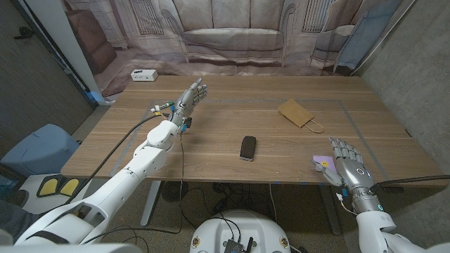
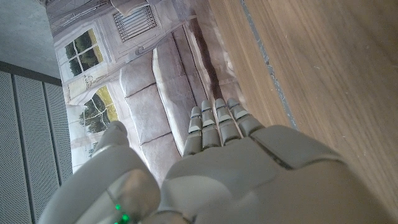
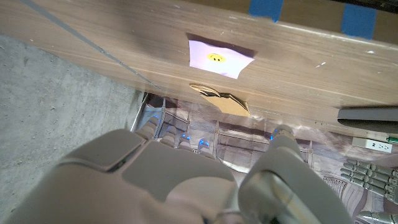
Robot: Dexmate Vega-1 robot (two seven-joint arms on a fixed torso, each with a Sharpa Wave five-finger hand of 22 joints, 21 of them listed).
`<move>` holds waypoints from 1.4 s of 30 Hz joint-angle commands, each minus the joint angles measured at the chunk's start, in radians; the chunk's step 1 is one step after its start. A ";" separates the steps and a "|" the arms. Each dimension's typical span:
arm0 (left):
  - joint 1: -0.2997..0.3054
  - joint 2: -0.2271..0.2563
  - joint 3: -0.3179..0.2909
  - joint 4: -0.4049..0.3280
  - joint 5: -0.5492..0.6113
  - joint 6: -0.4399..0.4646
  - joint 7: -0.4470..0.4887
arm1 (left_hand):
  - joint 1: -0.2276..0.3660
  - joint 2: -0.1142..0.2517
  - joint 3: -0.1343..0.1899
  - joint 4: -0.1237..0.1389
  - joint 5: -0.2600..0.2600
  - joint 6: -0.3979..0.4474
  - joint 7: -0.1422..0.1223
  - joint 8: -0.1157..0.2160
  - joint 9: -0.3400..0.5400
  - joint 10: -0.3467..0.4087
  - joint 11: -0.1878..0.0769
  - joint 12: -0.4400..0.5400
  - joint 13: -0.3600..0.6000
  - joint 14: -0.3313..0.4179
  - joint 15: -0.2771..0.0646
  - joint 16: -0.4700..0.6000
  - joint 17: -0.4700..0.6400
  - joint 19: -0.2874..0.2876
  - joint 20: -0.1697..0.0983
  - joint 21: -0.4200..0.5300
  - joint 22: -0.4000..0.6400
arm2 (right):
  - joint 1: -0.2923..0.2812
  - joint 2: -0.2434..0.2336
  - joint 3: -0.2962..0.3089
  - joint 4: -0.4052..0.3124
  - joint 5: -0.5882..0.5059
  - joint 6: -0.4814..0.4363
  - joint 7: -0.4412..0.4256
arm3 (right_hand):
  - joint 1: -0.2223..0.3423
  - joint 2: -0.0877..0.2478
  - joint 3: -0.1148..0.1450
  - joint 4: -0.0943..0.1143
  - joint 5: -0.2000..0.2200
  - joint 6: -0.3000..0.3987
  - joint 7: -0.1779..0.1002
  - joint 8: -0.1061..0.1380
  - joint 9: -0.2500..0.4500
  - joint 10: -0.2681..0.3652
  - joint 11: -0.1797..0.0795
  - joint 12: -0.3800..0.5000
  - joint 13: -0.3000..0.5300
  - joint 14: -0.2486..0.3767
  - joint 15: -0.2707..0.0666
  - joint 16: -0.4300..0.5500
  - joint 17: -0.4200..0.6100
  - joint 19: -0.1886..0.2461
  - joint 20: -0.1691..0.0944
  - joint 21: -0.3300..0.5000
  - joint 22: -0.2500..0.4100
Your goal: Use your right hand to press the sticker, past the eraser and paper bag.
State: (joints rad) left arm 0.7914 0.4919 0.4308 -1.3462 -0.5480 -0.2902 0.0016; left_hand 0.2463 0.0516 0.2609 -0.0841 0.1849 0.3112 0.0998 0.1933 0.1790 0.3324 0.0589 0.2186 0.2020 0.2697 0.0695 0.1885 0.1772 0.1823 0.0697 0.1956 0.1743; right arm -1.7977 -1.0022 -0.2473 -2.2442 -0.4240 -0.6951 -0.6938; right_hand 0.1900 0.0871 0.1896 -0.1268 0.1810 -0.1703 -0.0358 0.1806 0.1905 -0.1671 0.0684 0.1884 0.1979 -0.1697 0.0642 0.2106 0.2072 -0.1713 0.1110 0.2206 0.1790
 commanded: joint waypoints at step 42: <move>0.041 0.030 -0.023 -0.038 -0.025 -0.060 -0.056 | -0.004 0.009 0.005 -0.010 -0.002 -0.002 0.003 -0.003 0.004 -0.001 0.009 -0.003 0.002 0.004 0.003 -0.001 0.003 -0.005 -0.002 0.001 0.005 | 0.014 0.184 0.152 0.052 0.009 0.453 -0.019 | -0.037 -0.036 -0.016 0.004 0.014 0.150 0.059 0.035 0.000 0.117 0.003 0.051 -0.004 0.049 -0.046 0.036 -0.003 0.293 -0.160 0.050 -0.008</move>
State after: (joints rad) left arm 0.8326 0.5223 0.4113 -1.3860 -0.5701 -0.3264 -0.0363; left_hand 0.2463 0.0515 0.2641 -0.0871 0.1849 0.3109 0.1000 0.1933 0.1790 0.3322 0.0662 0.2187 0.2020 0.2751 0.0750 0.1885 0.1772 0.1786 0.0661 0.1956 0.1743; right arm -1.8098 -0.8638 -0.1196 -2.2135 -0.4403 -0.3540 -0.7284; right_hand 0.1466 0.0566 0.1725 -0.1169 0.1855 -0.0300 0.0247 0.2083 0.1907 -0.0618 0.0673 0.2332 0.1952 -0.1303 0.0179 0.2408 0.2043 0.1054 -0.0383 0.2632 0.1672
